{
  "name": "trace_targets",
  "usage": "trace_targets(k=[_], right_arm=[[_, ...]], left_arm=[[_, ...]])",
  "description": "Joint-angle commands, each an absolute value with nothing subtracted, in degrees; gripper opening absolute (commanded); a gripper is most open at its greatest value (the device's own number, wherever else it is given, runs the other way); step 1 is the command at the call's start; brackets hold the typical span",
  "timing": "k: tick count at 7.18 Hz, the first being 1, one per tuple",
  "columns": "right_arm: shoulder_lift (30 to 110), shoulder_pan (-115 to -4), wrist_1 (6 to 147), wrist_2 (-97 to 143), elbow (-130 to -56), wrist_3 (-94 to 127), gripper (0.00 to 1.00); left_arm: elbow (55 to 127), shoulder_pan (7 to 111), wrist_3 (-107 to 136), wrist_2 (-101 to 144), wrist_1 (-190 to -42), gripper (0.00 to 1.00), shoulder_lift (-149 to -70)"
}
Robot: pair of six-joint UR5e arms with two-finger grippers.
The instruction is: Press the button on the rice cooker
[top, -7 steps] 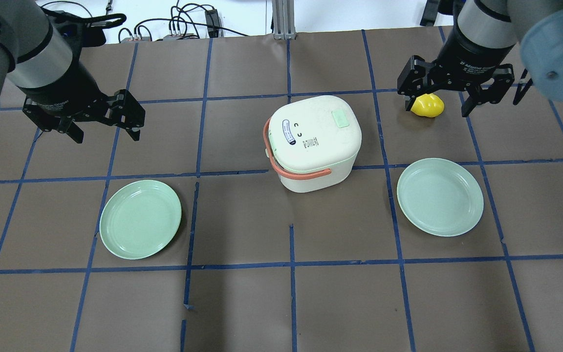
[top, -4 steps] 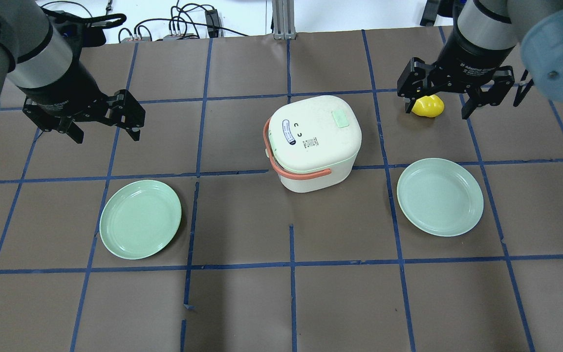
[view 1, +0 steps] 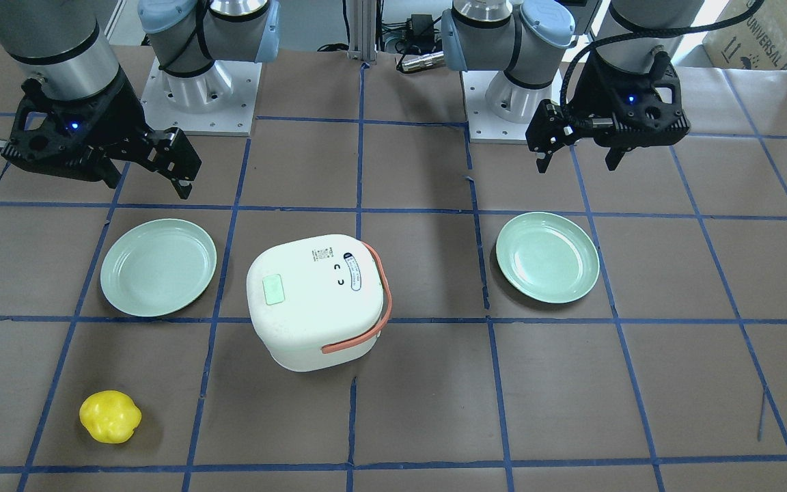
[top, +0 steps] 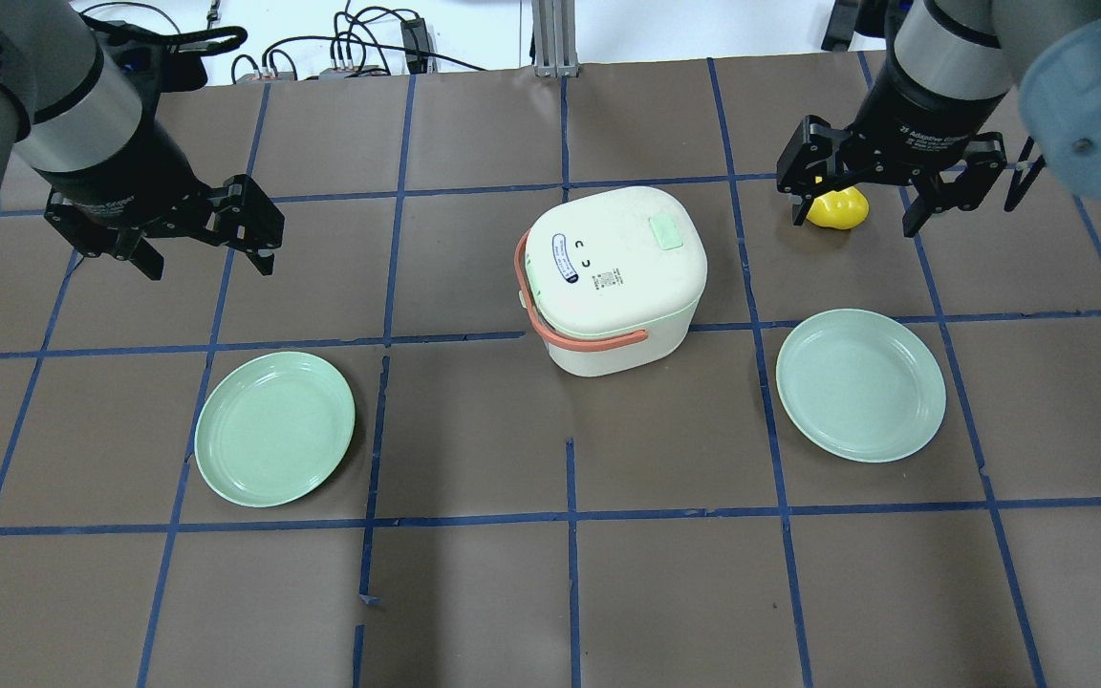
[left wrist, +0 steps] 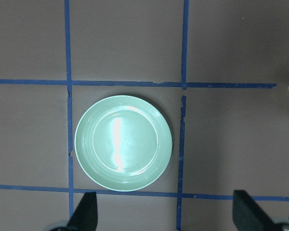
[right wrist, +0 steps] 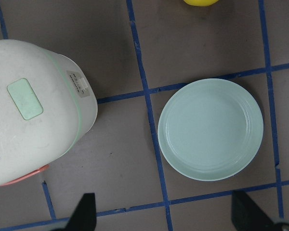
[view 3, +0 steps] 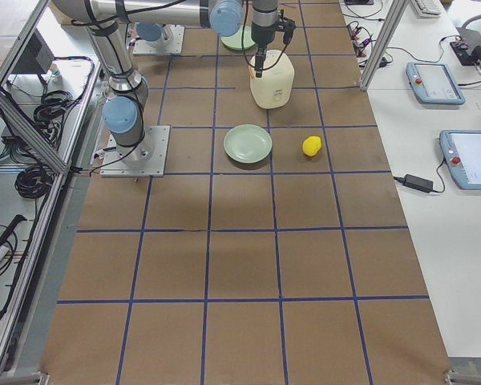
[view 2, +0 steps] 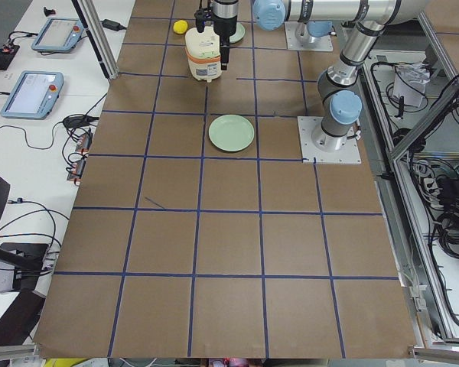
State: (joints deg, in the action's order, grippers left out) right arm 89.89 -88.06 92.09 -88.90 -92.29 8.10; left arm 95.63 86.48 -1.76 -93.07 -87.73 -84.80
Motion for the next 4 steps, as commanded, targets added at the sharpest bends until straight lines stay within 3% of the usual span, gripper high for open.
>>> trace_targets(k=[1, 3, 4], right_arm=[[89.65, -88.07, 91.49, -87.38, -92.02, 8.35, 0.81], [88.25, -88.07, 90.8, -80.61, -91.5, 8.0, 0.22], [87.89, -88.07, 87.83, -80.51, -91.41, 7.91, 0.08]], left_arm=[[95.62, 86.48, -1.76, -93.08, -87.72, 1.0, -84.81], [95.62, 86.48, -1.76, -93.08, -87.71, 1.0, -84.81], [95.62, 86.48, -1.76, -93.08, -87.71, 1.0, -84.81]])
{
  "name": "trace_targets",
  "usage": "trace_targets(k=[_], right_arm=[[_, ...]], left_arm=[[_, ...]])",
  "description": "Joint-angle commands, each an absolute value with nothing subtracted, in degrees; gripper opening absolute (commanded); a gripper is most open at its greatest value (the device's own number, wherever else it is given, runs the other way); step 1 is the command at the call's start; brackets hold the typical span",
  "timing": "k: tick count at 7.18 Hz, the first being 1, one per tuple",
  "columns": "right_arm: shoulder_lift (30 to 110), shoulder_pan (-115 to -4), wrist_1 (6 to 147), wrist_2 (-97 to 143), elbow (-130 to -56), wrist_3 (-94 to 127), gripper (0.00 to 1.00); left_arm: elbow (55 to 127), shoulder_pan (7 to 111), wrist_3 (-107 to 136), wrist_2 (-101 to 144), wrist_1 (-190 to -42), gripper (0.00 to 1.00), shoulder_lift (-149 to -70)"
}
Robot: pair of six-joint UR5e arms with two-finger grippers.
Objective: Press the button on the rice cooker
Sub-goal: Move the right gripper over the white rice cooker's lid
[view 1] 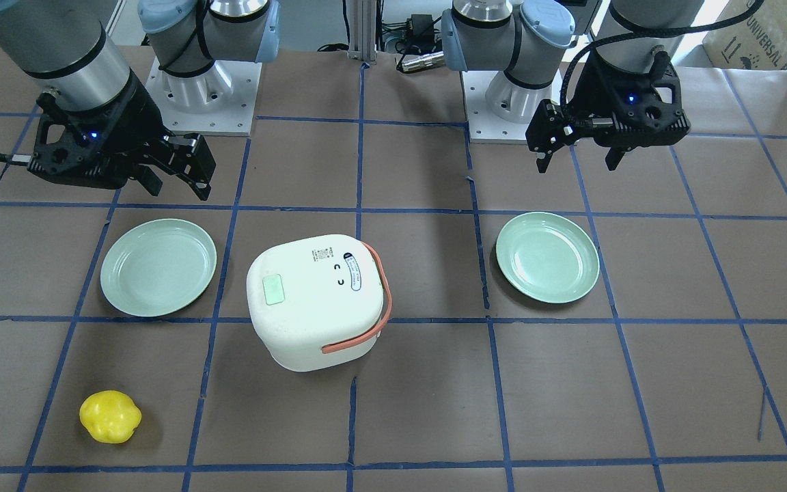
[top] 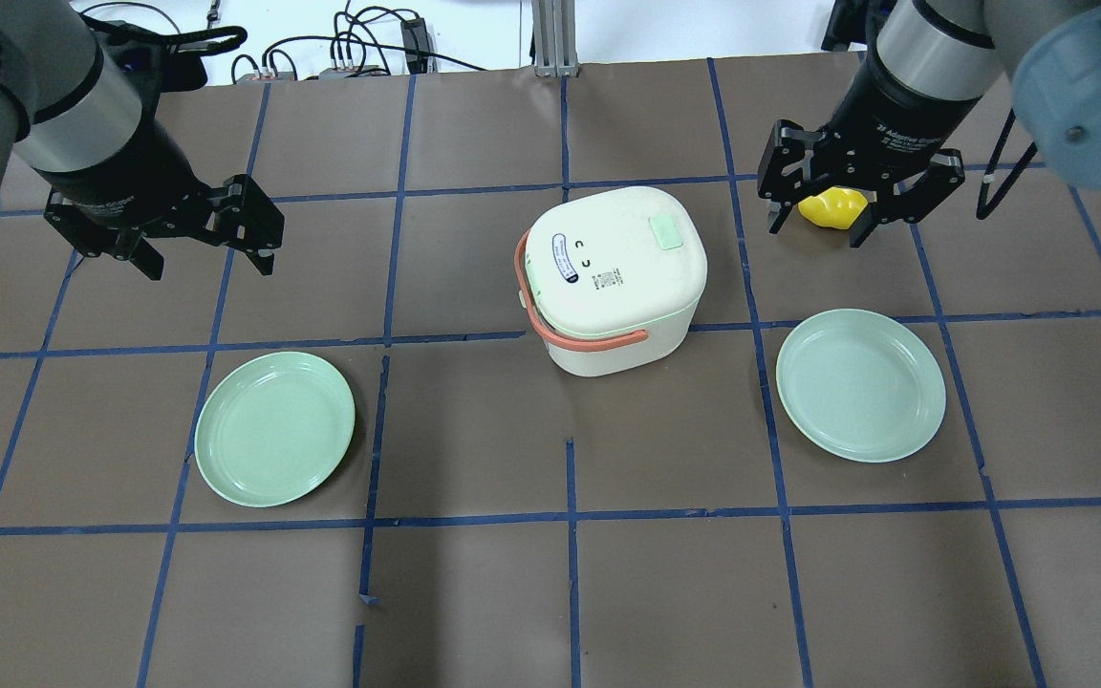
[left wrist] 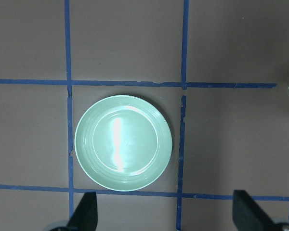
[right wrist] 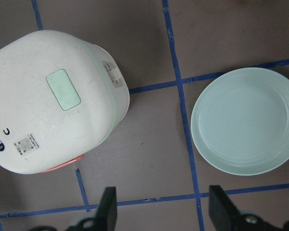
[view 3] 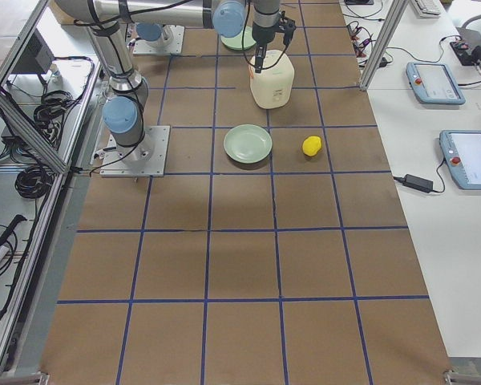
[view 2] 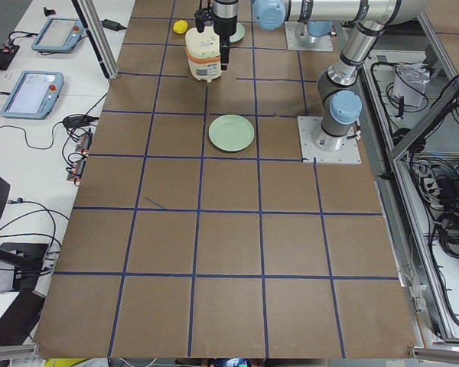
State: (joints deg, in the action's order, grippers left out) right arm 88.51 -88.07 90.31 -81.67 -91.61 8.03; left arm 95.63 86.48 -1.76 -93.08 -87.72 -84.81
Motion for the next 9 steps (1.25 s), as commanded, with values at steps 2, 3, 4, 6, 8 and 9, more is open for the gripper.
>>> trace_targets(k=[2, 3, 4, 6, 8, 9], right_arm=[[86.67, -88.24, 87.28, -77.28, -91.41, 7.12, 0.1], [85.53, -88.5, 87.36, -76.73, -91.32, 6.95, 0.1], [84.04, -89.46, 88.15, -75.6, -91.32, 6.6, 0.1], [80.88, -89.65, 92.17, -72.17, -88.96, 5.81, 0.12], [77.1, -89.74, 93.5, -71.72, -85.36, 5.45, 0.12], [75.43, -90.78, 95.6, -71.72, -84.21, 5.54, 0.12]], left_arm=[[95.62, 86.48, -1.76, -93.08, -87.8, 1.0, -84.81], [95.62, 86.48, -1.76, -93.08, -87.8, 1.0, -84.73], [95.62, 86.48, -1.76, -93.08, -87.8, 1.0, -84.81], [95.62, 86.48, -1.76, -93.08, -87.72, 1.0, -84.81], [95.62, 86.48, -1.76, -93.08, -87.71, 1.0, -84.81], [95.62, 86.48, -1.76, -93.08, -87.71, 1.0, -84.81]])
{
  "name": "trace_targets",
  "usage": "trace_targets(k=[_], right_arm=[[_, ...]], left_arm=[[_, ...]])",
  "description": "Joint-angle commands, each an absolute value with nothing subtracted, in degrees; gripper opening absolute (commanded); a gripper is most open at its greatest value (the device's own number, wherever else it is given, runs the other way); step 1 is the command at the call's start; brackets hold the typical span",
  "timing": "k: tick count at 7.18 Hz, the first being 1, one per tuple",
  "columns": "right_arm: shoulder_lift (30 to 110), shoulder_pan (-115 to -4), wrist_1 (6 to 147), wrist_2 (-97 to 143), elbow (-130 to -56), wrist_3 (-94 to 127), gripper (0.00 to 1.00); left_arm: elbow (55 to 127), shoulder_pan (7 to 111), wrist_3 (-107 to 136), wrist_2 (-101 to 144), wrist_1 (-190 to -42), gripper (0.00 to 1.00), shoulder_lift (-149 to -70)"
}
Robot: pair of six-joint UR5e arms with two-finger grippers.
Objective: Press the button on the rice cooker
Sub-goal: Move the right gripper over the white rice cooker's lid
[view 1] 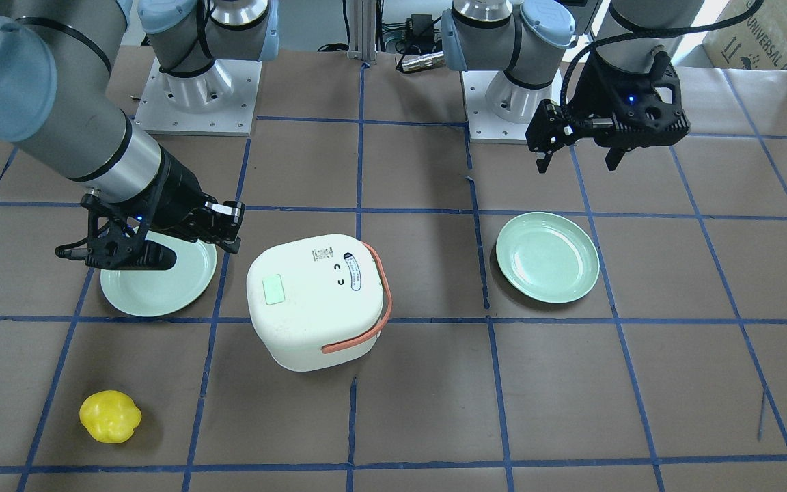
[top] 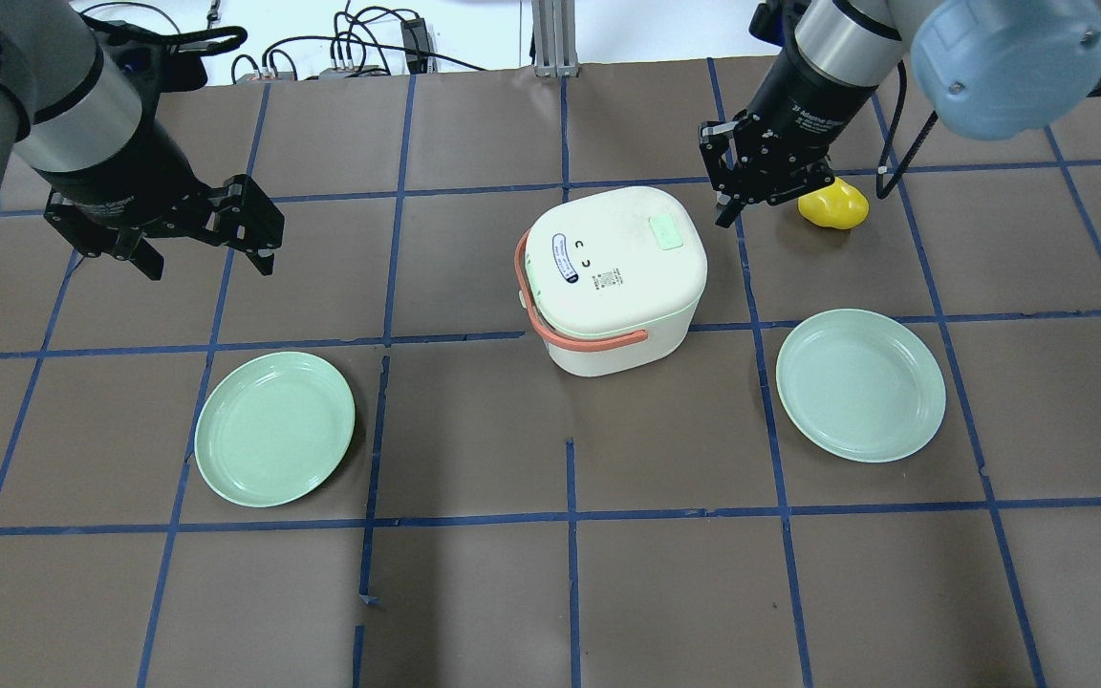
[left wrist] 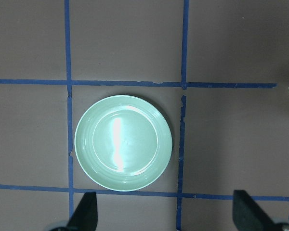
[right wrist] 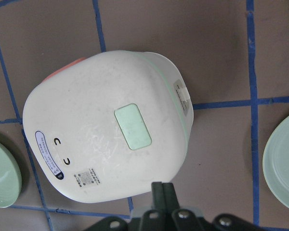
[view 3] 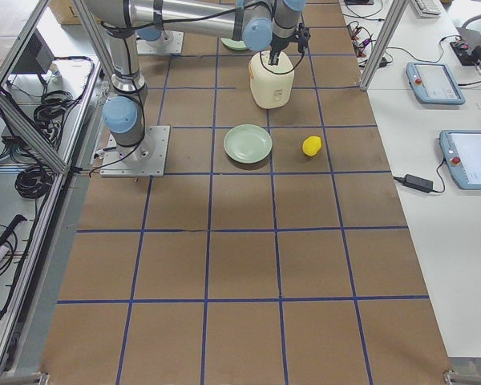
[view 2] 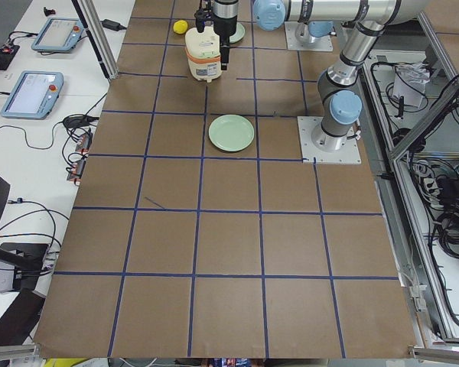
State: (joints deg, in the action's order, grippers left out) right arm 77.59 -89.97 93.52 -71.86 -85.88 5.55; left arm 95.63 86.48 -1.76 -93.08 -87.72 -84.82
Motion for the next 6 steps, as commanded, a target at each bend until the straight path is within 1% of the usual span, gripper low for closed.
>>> trace_targets(k=[1, 2, 3, 6], right_arm=[[73.93, -91.57, 98.41, -70.5, -83.5, 5.62, 0.14], [72.96, -91.93, 101.4, -69.97, -83.15, 5.62, 0.15], [72.17, -92.54, 101.95, -69.87, -83.23, 5.63, 0.15], [70.4, -93.25, 102.75, -67.59, -84.11, 5.28, 0.08]], left_arm=[[95.62, 86.48, -1.76, -93.08, -87.71, 1.0, -84.81], [95.62, 86.48, -1.76, -93.08, -87.71, 1.0, -84.81], [95.62, 86.48, -1.67, -93.08, -87.71, 1.0, -84.81], [95.62, 86.48, -1.76, -93.08, -87.71, 1.0, -84.81]])
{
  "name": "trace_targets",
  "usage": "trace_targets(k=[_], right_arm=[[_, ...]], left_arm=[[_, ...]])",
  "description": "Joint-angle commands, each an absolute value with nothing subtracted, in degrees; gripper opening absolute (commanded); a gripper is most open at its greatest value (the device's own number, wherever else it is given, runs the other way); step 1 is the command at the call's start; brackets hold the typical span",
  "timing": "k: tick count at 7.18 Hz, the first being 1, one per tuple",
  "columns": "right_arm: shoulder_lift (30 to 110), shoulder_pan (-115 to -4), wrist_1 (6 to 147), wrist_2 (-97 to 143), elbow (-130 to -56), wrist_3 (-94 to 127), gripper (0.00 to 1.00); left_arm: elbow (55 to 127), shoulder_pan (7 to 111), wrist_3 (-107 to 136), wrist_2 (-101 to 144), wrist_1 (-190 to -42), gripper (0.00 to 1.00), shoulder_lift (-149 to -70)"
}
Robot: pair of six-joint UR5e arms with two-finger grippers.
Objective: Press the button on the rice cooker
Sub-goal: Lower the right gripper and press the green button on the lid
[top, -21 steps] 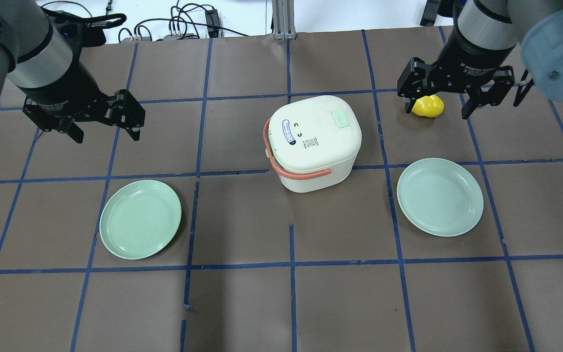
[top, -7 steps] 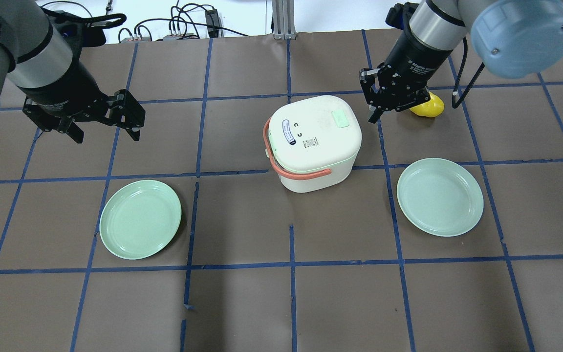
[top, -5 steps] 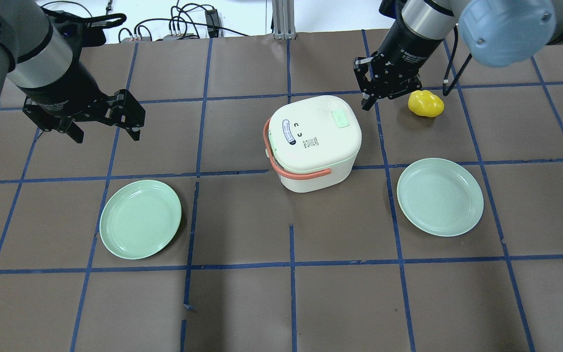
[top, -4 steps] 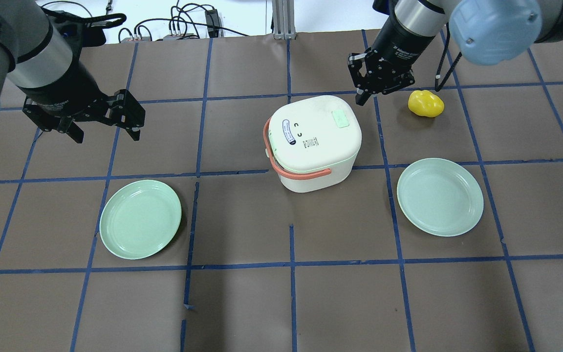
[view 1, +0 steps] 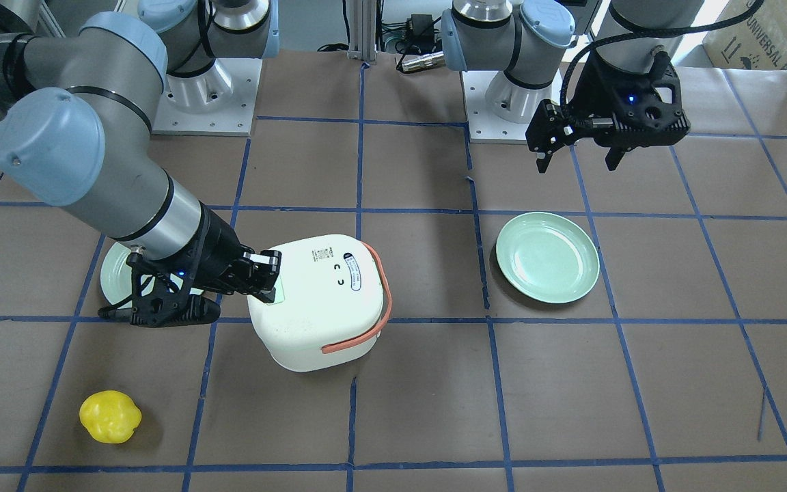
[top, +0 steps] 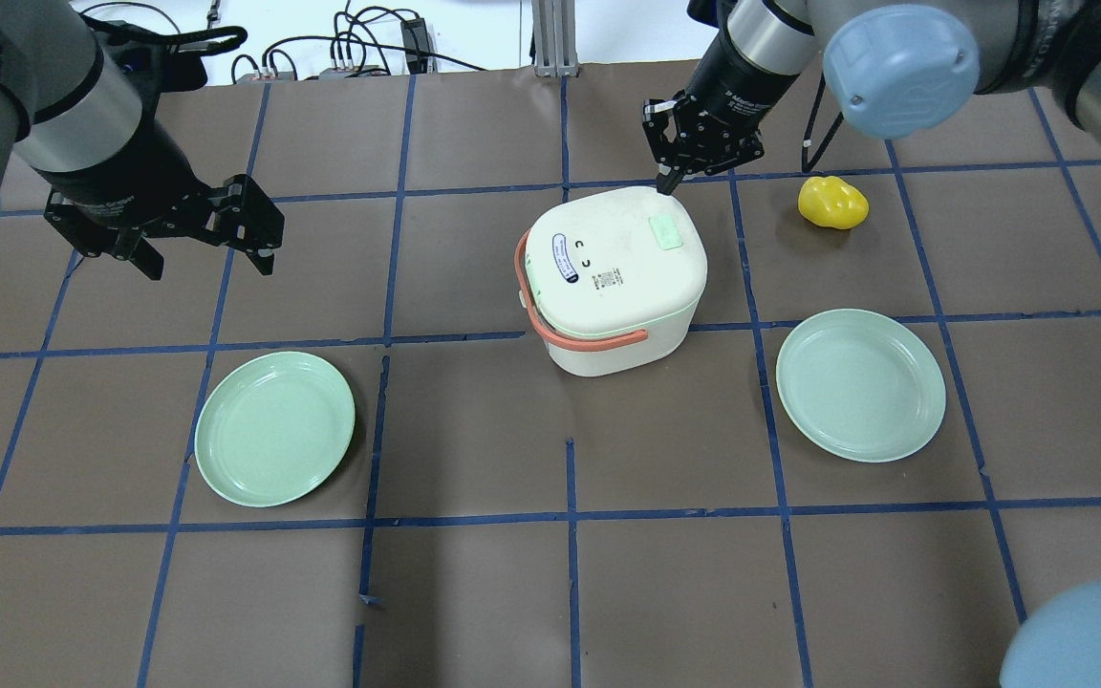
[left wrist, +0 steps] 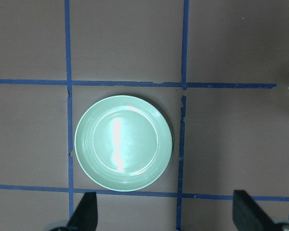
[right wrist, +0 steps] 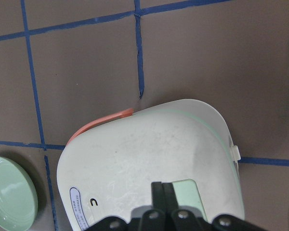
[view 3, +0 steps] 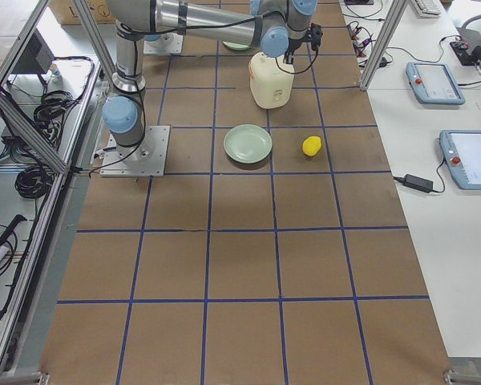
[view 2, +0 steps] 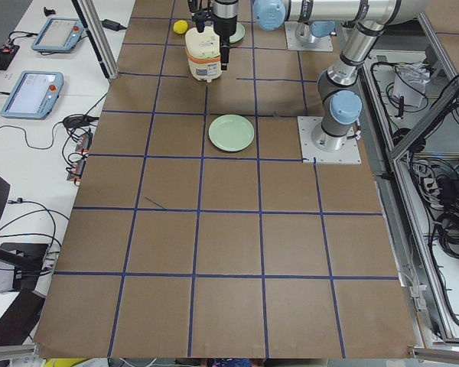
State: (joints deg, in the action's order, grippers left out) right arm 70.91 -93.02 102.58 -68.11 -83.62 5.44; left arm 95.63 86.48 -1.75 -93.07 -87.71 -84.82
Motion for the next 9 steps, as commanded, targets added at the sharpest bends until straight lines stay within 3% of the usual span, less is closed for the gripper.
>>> trace_targets(k=[1, 9], right_arm=[[70.49, -93.25, 102.14, -67.67, -84.02, 5.19, 0.05], [70.67, -93.08, 100.28, -68.38, -85.34, 2.29, 0.05]], left_arm=[[95.62, 86.48, -1.76, -93.08, -87.71, 1.0, -84.81], [95.62, 86.48, -1.76, -93.08, -87.8, 1.0, -84.81]])
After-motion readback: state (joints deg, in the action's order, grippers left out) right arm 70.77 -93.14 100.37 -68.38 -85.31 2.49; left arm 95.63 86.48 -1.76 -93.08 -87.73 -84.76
